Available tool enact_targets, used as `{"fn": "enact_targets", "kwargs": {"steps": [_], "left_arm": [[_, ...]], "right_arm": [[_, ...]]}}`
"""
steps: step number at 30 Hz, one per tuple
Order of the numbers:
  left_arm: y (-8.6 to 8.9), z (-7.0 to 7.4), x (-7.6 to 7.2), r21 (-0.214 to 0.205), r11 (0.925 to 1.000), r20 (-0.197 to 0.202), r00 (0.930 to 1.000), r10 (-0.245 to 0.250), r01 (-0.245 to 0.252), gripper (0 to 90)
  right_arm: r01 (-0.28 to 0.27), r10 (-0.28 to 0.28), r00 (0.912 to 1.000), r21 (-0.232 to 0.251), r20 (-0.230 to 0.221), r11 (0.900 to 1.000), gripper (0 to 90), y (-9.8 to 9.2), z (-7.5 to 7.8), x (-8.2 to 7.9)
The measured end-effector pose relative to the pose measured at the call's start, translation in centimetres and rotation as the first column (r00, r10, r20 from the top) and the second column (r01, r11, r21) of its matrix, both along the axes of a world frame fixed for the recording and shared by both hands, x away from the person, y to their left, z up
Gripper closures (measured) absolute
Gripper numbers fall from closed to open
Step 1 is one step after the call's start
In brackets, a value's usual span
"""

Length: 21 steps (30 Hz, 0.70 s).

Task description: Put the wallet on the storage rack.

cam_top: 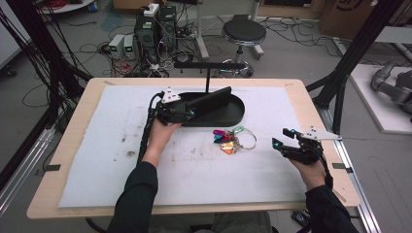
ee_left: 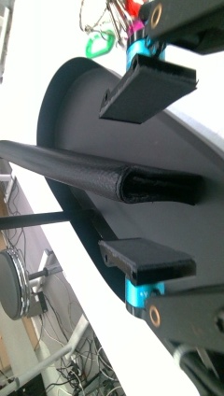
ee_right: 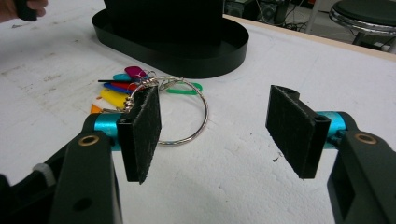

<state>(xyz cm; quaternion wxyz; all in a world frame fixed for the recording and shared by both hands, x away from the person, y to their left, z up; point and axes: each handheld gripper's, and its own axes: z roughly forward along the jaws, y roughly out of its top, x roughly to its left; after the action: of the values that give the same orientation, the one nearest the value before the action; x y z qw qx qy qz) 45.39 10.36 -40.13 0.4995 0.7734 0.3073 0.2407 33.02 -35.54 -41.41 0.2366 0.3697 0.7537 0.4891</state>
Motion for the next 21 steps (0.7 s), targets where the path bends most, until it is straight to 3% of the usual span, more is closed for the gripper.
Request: {"fn": "enact_targets", "kwargs": {"steps": [2, 5, 9, 13, 17, 18, 19, 21], "left_arm": [[0.1, 0.1, -0.2, -0.007, 1.0, 0.004, 1.0, -0.001, 0.001, 30.4], [0.9, 0.6, -1.4, -0.061, 0.9975, 0.013, 0.9993, -0.034, 0.035, 26.2], [1.7, 1.1, -2.8, -0.056, 0.9964, 0.009, 0.9979, -0.063, 0.064, 24.1], [2.3, 1.2, -4.3, -0.076, 0.9956, 0.021, 0.9983, -0.054, 0.056, 24.1], [3.7, 1.0, -7.2, -0.07, 0.9974, 0.017, 0.9997, -0.02, 0.021, 24.1], [3.7, 1.0, -7.2, -0.07, 0.9974, 0.017, 0.9997, -0.02, 0.021, 24.1], [4.5, 0.8, -8.5, -0.078, 0.9967, 0.022, 0.9996, -0.019, 0.02, 24.1], [4.9, 0.7, -9.1, -0.084, 0.9963, 0.023, 0.9997, -0.012, 0.014, 24.1]], "right_arm": [[-0.001, 0.001, 1.0, 0.0, 0.001, 1.0, 36.2, 0.0, 0.0, 0.0], [0.0, 0.0, 1.0, -0.002, 0.002, 1.0, 36.1, 0.0, 0.0, 0.0], [0.003, -0.003, 1.0, -0.003, -0.001, 1.0, 36.1, 0.1, 0.0, 0.0], [0.004, -0.004, 1.0, -0.007, 0.0, 1.0, 36.1, 0.2, 0.0, 0.0], [0.001, -0.001, 1.0, -0.007, -0.001, 1.0, 36.1, 0.2, 0.0, 0.0], [0.001, -0.001, 1.0, -0.007, 0.0, 1.0, 36.1, 0.2, 0.0, 0.0], [0.002, -0.002, 1.0, -0.008, 0.002, 1.0, 36.1, 0.2, 0.0, -0.1], [0.002, -0.002, 1.0, -0.008, 0.002, 1.0, 36.1, 0.2, 0.0, -0.1]]}}
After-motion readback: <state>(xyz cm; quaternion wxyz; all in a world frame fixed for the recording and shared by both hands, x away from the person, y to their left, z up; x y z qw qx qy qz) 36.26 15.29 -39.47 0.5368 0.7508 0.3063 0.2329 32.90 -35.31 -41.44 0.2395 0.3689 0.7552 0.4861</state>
